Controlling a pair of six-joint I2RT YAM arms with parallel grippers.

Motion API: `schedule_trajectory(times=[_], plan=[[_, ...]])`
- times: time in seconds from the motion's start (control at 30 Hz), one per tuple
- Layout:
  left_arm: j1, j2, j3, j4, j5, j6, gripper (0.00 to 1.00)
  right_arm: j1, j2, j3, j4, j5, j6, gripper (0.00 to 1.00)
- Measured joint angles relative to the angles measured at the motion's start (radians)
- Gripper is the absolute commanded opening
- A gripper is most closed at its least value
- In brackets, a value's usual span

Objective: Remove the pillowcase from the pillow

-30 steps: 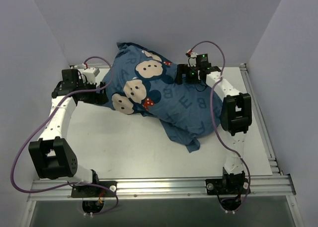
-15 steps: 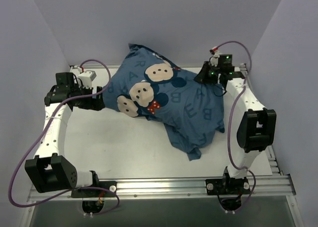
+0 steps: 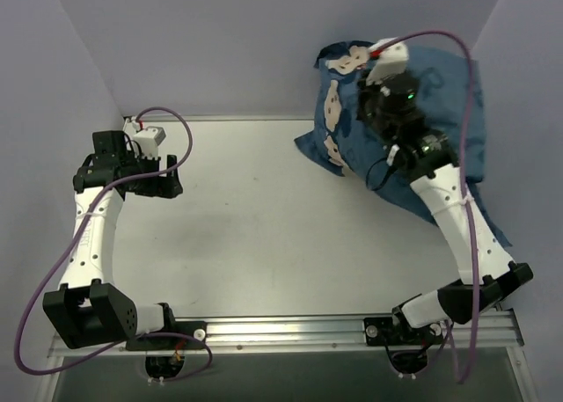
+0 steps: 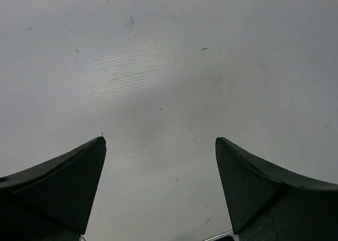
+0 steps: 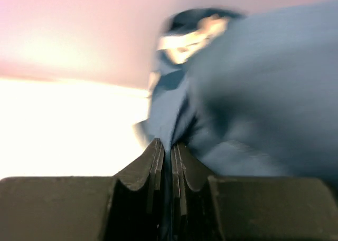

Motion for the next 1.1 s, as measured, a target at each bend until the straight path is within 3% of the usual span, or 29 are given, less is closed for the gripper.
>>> schedule_trajectory(times=[0.17, 0.3, 0.33, 0.43, 0.5, 0.63, 0.77, 0.9, 0.97, 1.1], plan=[[0.019, -0.018, 0.002, -0.007, 0.0, 0.0, 0.94, 0.456, -0.073, -0.375, 0.223, 0.113, -0.074, 0.0], [0.039, -0.031, 0.003, -0.01, 0.0, 0.0, 0.94, 0.71, 0.021, -0.63, 0.319, 0.119, -0.105, 0.0], [0.043, -0.032, 0.005, -0.01, 0.0, 0.0, 0.94, 0.75, 0.058, -0.673, 0.328, 0.109, -0.108, 0.16], [0.051, -0.032, 0.01, -0.01, -0.001, 0.0, 0.94, 0.825, 0.143, -0.758, 0.319, 0.006, -0.088, 0.81], [0.053, -0.032, 0.013, -0.011, -0.001, 0.0, 0.94, 0.861, 0.16, -0.776, 0.291, -0.056, -0.084, 0.99], [0.054, -0.032, 0.013, -0.01, -0.005, 0.003, 0.94, 0.884, 0.132, -0.732, 0.247, -0.148, -0.071, 1.0], [0.054, -0.025, 0.013, -0.011, -0.014, 0.008, 0.94, 0.895, 0.085, -0.57, 0.193, -0.327, -0.043, 1.0], [0.053, 0.006, 0.018, -0.011, -0.02, 0.008, 0.94, 0.875, -0.07, -0.49, 0.224, -0.385, 0.032, 1.0], [0.051, 0.023, 0.02, -0.011, -0.02, 0.008, 0.94, 0.789, -0.149, -0.476, 0.225, -0.384, 0.083, 0.99], [0.044, 0.032, 0.021, -0.011, -0.02, 0.008, 0.94, 0.474, -0.197, -0.468, 0.173, -0.276, 0.188, 0.98]])
